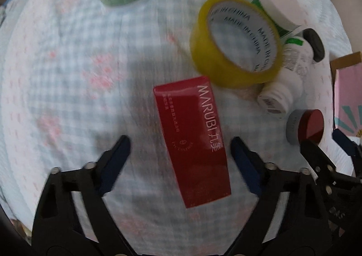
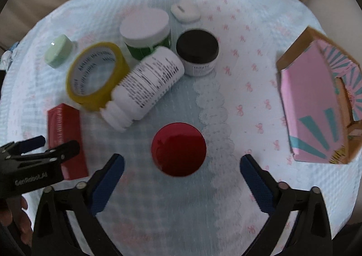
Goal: Organize rigid objects
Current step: 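Grasp the red MARUBI box with the left tool while the right grasps the red-lidded jar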
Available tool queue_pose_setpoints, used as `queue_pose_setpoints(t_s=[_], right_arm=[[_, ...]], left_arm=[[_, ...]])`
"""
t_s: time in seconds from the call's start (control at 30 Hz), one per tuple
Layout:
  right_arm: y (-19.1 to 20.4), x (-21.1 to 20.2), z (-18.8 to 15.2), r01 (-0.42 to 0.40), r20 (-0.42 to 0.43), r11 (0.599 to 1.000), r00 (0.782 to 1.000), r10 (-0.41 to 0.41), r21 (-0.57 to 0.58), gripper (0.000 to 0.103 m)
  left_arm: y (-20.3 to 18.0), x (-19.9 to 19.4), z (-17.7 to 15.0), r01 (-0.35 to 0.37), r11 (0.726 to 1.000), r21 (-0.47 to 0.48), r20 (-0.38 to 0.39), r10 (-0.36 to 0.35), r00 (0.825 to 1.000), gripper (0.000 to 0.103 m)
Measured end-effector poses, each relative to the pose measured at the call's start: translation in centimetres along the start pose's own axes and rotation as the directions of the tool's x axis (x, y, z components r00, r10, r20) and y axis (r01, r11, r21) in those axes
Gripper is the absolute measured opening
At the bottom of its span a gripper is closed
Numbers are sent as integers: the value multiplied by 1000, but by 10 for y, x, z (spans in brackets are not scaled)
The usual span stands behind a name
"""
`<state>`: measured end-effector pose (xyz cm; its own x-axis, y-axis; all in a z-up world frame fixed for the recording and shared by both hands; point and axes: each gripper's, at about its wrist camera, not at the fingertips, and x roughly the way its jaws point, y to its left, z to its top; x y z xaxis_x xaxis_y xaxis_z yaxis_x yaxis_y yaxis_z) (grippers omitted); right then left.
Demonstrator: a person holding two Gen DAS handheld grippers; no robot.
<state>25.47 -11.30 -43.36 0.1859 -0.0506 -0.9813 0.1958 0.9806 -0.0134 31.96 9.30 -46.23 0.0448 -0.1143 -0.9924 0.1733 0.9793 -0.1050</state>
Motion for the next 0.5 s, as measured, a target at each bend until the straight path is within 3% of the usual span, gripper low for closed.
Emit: queue_pose_setpoints(t_s=[0.1,0.2,0.23,0.27,0.33,0.5], right_arm=[[-2,16,4,-5,-28,1000,1000,5,5,93],[-5,30,7,-26,-67,1000,997,26,11,73],[-6,34,8,-27,-80,1000,996,28,8,62],[-7,37,8,-29,-91,1000,995,29,6,51],[-9,39,9,-26,-91,1000,996,27,10,51],[-10,40,6,-7,-92,1000,996,7,-1,50]], left_arm=[[0,10,2,3,1000,1,-10,-3,1000,70],[-7,14,3,5,1000,17,4,-5,1000,57],[-10,15,4,6,1000,24,9,-6,1000,47],[-13,15,5,4,999,33,13,-5,1000,46],[-20,16,7,-23,999,49,18,22,1000,46],[-16,19,7,-2,1000,23,27,1,1000,43]])
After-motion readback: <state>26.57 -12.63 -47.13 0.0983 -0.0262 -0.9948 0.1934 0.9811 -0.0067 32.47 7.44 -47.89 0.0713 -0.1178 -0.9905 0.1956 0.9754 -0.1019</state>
